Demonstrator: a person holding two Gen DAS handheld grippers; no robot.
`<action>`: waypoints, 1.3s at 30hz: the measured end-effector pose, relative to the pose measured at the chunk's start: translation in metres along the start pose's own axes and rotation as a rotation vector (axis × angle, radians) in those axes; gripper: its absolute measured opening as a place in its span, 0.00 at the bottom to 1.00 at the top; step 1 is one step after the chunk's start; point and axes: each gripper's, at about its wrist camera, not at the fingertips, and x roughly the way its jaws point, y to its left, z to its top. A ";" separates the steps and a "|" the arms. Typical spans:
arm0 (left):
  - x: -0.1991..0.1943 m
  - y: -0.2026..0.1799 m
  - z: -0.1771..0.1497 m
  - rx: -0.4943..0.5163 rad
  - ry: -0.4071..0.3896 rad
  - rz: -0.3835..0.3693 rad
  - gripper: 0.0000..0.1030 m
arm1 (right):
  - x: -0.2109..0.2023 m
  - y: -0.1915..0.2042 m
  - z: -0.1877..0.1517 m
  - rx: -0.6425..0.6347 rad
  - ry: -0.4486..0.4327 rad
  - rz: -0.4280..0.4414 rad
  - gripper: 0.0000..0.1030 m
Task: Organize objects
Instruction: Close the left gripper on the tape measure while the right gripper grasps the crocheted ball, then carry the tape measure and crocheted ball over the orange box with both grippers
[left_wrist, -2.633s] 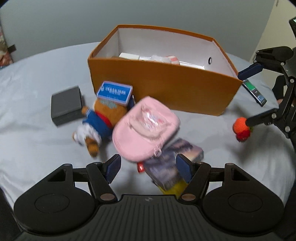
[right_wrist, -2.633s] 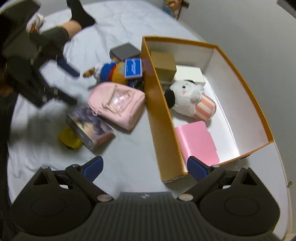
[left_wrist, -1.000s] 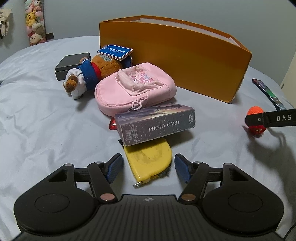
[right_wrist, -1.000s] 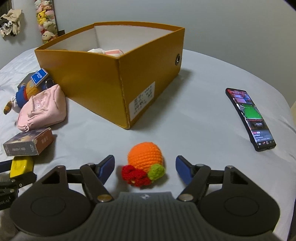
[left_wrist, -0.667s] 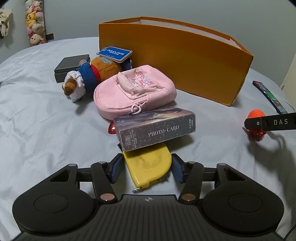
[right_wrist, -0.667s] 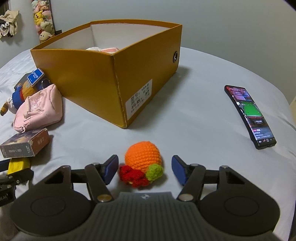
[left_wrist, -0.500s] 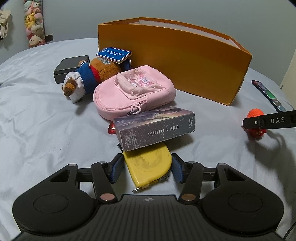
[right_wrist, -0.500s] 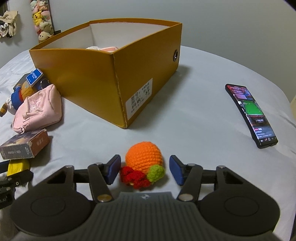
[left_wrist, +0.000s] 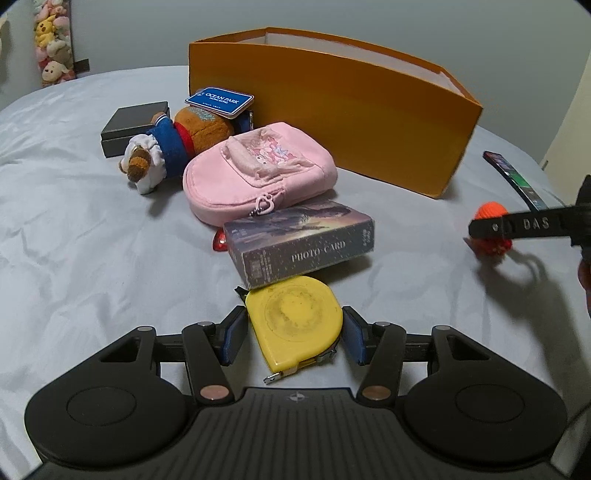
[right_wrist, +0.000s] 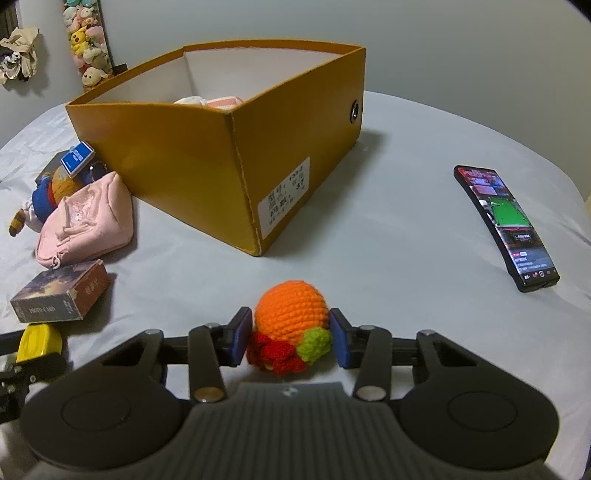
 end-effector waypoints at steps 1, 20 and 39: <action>-0.002 0.000 -0.001 -0.002 -0.002 -0.001 0.61 | -0.001 0.000 0.000 0.000 -0.002 0.002 0.45; -0.036 0.004 0.011 -0.017 -0.043 -0.001 0.61 | -0.023 0.004 0.007 0.004 -0.049 0.019 0.45; -0.042 0.004 0.128 0.159 -0.185 -0.020 0.61 | -0.068 0.011 0.074 -0.061 -0.201 0.087 0.45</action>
